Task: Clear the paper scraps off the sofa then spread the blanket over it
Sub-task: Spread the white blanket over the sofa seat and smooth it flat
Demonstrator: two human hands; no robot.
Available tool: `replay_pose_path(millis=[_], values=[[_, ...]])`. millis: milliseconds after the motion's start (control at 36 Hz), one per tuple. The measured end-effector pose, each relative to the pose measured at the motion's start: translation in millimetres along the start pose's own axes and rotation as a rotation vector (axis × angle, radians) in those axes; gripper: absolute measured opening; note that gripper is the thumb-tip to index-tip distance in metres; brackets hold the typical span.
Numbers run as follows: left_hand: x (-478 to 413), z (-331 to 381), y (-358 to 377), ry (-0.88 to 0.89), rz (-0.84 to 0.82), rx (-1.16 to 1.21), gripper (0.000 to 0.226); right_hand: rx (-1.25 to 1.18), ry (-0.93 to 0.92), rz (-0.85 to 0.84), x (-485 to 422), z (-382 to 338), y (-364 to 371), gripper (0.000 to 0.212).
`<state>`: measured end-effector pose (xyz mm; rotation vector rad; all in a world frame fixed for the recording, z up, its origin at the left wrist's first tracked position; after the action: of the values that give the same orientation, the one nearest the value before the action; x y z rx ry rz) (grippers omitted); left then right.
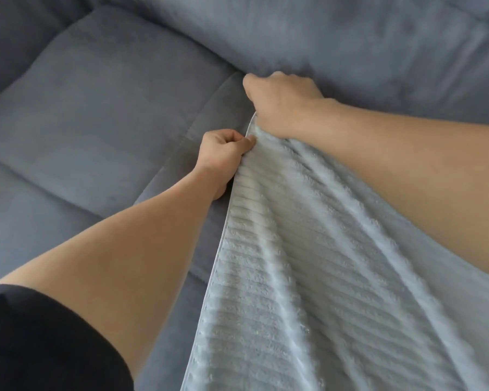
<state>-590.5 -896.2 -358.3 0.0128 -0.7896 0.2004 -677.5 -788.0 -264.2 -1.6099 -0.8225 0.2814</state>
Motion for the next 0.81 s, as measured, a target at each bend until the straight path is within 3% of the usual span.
replay_pose_path(millis=[139, 278, 417, 472, 528, 611, 722, 806], values=[[-1.4, 0.7, 0.6, 0.003, -0.002, -0.021, 0.03, -0.204, 0.037, -0.121, 5.5, 8.4, 38.8, 0.023], [6.5, 7.9, 1.2, -0.011, 0.008, -0.047, 0.027, -0.202, 0.06, -0.147, -3.9, 16.1, 45.2, 0.021], [45.8, 22.6, 10.3, -0.117, -0.182, -0.117, 0.011, -0.171, 0.108, -0.224, -5.4, 14.9, 42.6, 0.031], [70.7, 2.7, 6.5, -0.206, -0.215, -0.233, 0.02, -0.145, 0.131, -0.247, -6.2, 19.1, 41.0, 0.037], [95.0, -23.7, -9.1, -0.245, -0.106, -0.301, 0.023, -0.156, 0.149, -0.244, -6.4, 18.7, 39.8, 0.039], [114.6, -44.5, -30.8, -0.243, 0.109, -0.194, 0.028, -0.169, 0.161, -0.237, -3.7, 13.6, 37.2, 0.024], [102.6, -23.0, -58.3, -0.032, 0.344, -0.374, 0.036, -0.182, 0.165, -0.232, -0.3, 11.1, 31.1, 0.029], [89.3, -18.8, -72.2, 0.04, 0.3, -0.396, 0.033, -0.153, 0.14, -0.243, -1.2, 10.9, 24.4, 0.027]])
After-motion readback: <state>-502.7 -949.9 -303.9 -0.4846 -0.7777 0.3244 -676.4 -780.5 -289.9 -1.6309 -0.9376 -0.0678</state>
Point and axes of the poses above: each hand's wrist, its own x-axis away from the middle knuckle, its own y-axis out of the palm, z = x × y, the point moved 7 cm from there along -x, towards the middle knuckle, and after that the axes turned 12 degrees about -y, right-handed, at the moved point
